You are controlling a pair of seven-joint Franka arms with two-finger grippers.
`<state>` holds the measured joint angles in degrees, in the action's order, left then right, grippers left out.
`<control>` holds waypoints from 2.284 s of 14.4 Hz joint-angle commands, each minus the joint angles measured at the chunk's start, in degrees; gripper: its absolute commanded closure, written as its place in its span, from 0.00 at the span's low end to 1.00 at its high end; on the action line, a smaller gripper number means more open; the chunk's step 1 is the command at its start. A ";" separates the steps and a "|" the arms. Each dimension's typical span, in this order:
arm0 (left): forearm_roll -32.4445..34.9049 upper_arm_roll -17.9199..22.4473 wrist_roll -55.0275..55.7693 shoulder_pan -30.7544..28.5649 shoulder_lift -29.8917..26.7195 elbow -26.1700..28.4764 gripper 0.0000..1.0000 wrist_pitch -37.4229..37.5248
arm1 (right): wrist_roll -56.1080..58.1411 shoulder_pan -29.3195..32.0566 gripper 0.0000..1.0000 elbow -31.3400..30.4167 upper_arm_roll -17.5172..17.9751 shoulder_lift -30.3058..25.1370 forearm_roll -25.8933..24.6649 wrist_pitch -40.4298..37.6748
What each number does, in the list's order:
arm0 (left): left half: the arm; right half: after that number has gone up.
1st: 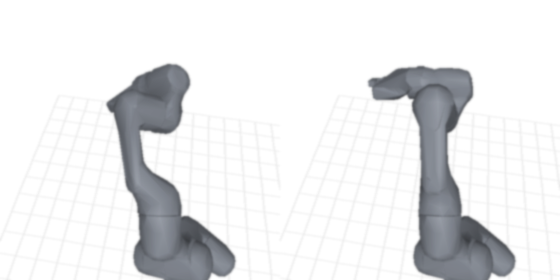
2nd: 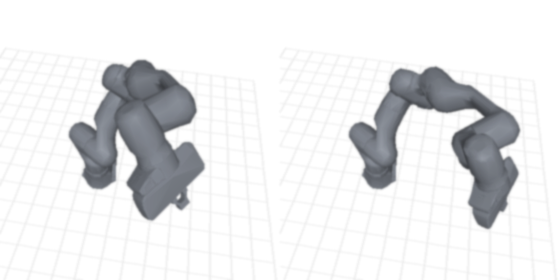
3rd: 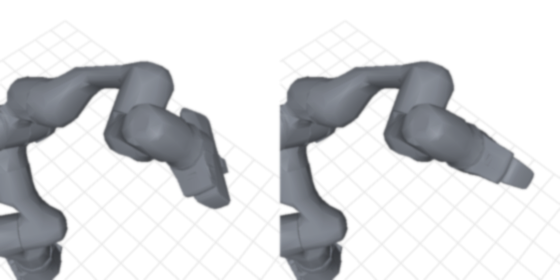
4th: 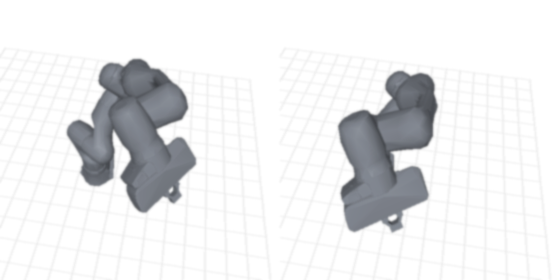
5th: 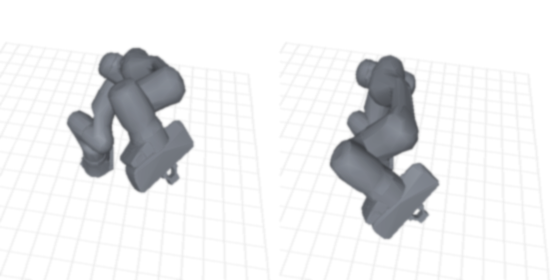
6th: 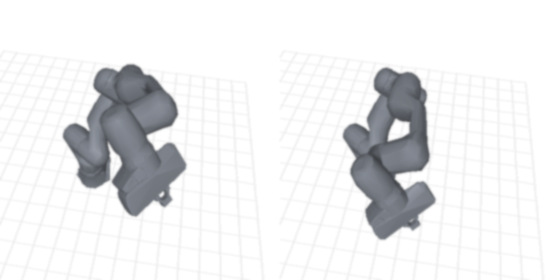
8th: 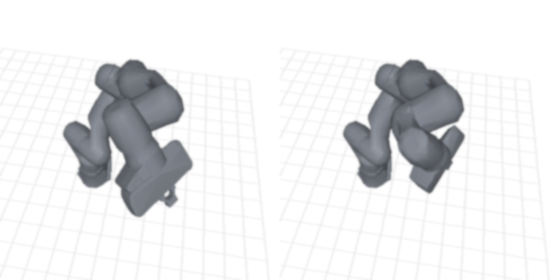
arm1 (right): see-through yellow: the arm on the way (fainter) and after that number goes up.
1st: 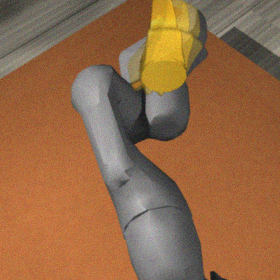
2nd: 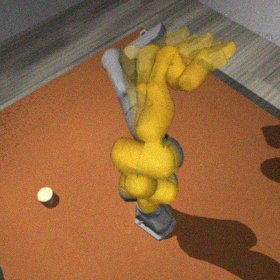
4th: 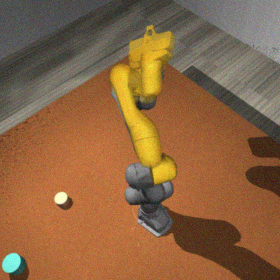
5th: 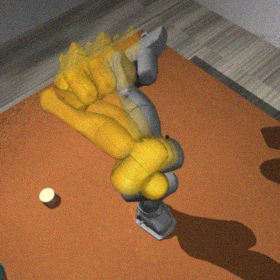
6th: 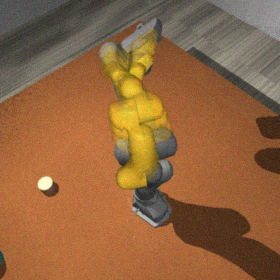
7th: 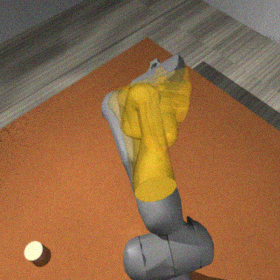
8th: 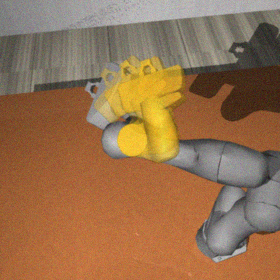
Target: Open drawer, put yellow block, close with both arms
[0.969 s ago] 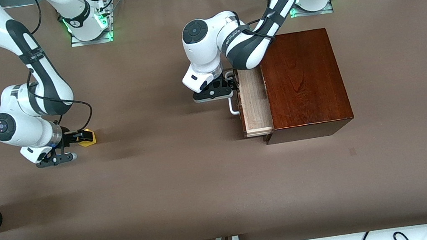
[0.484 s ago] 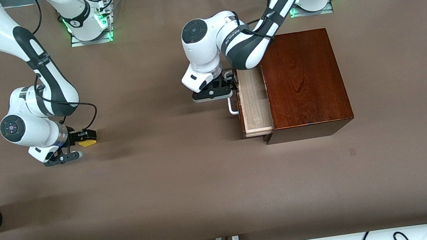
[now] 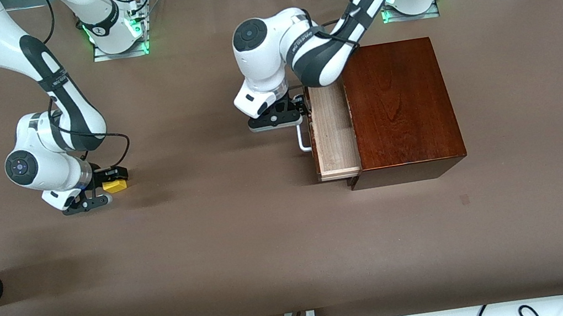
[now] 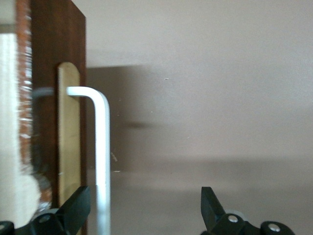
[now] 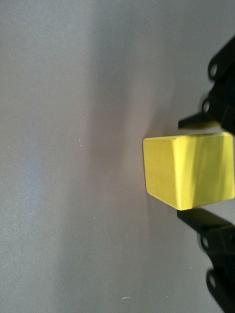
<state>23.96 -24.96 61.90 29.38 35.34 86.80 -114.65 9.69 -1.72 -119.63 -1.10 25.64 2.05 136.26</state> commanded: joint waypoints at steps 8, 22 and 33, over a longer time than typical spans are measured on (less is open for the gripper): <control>-8.12 0.00 -21.88 -6.33 -7.72 -14.38 0.00 28.42 | 3.48 0.14 0.85 0.71 -0.30 -2.34 -0.64 -0.56; -20.67 1.74 -50.10 -30.94 -19.77 -13.25 0.00 39.51 | 4.37 -20.66 0.84 31.56 6.20 -3.14 -0.64 -28.07; -21.85 24.61 -59.79 -23.57 -36.56 13.12 0.00 18.60 | 10.17 -43.18 0.84 56.52 6.20 10.39 -6.79 -27.72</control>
<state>2.68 -2.17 3.07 5.09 4.75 90.96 -90.40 17.43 -43.09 -69.10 5.73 32.71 -4.15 109.60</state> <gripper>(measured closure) 0.000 0.449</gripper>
